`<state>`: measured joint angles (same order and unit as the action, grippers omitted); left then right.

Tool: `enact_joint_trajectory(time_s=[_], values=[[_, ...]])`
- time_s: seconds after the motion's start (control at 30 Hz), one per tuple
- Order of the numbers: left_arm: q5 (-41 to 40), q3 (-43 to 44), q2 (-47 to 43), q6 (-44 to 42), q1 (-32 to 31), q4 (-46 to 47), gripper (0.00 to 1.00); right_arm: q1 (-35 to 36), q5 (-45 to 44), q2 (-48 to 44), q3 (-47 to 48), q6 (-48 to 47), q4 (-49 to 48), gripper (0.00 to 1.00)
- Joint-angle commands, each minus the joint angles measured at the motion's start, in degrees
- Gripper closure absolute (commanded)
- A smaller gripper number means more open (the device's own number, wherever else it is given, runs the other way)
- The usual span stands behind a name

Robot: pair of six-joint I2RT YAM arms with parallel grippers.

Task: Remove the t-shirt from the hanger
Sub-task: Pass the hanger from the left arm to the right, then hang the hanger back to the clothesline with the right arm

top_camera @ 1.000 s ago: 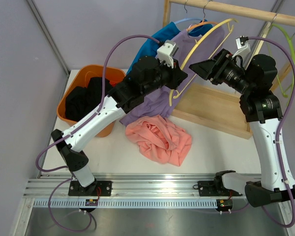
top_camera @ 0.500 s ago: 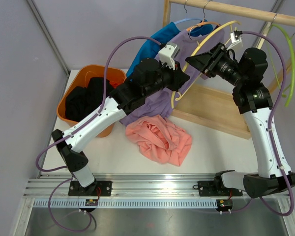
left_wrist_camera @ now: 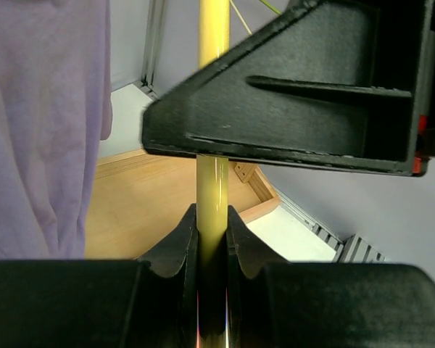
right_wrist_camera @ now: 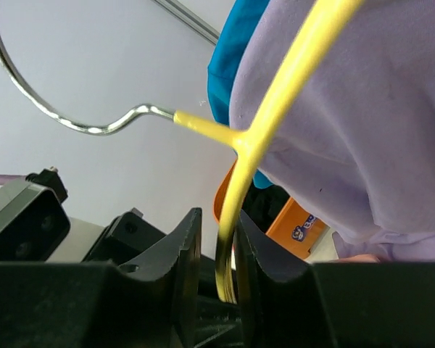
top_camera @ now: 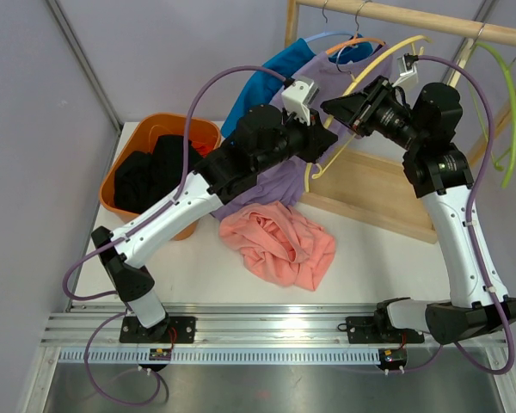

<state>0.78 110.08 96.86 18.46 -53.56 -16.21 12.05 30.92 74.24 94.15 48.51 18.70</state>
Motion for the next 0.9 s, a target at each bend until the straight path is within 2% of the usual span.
enact_joint_trajectory(time_s=[0.0,0.03,0.1,0.13,0.17,0.27,0.33,0.4,0.43,0.53,0.67,0.87], values=[[-0.42,-0.04,-2.73,-0.79,-1.02,5.4,1.0,0.69,-0.68,0.03,0.95,0.88,-1.47,0.69],[-0.42,-0.04,-2.64,-0.79,-1.19,5.31,1.0,0.69,-0.86,0.03,0.77,0.88,-1.3,0.69],[-0.42,-0.04,-2.64,-0.88,-1.28,5.4,1.0,0.6,-1.12,0.03,0.42,0.88,-1.12,0.77],[-0.42,-0.04,-2.64,-0.88,-1.46,5.48,1.0,0.6,-1.03,0.03,-0.01,0.88,-1.12,0.84],[-0.42,-0.04,-2.64,-0.79,-1.46,5.57,1.0,0.6,-0.77,-0.14,-0.19,1.14,-1.03,1.0],[-0.25,-0.13,-3.08,0.0,-1.55,5.83,0.98,-0.1,-0.07,-0.49,0.33,1.23,-0.68,1.0],[-0.25,-0.48,-3.78,0.26,-1.46,5.92,0.75,-1.32,0.63,-0.58,1.73,1.24,-0.51,1.0],[-0.16,-2.06,-5.88,0.0,-1.46,6.53,0.58,-2.38,1.95,-0.67,2.7,1.15,-0.51,1.0],[-0.42,-2.93,-6.85,-0.26,-1.46,6.8,0.41,-3.0,2.48,-0.59,3.58,1.32,-0.51,1.0],[-2.25,-6.71,-11.94,-2.02,-1.46,6.89,0.26,-4.93,2.75,-0.59,5.16,1.58,0.28,1.0],[-4.81,-13.21,-19.94,-4.22,-1.46,5.93,0.17,-8.62,2.74,0.9,7.18,3.86,1.52,1.0],[-9.3,-23.32,-33.83,-6.24,-1.46,3.47,0.14,-16.53,6.96,7.31,12.72,9.84,3.62,1.0]])
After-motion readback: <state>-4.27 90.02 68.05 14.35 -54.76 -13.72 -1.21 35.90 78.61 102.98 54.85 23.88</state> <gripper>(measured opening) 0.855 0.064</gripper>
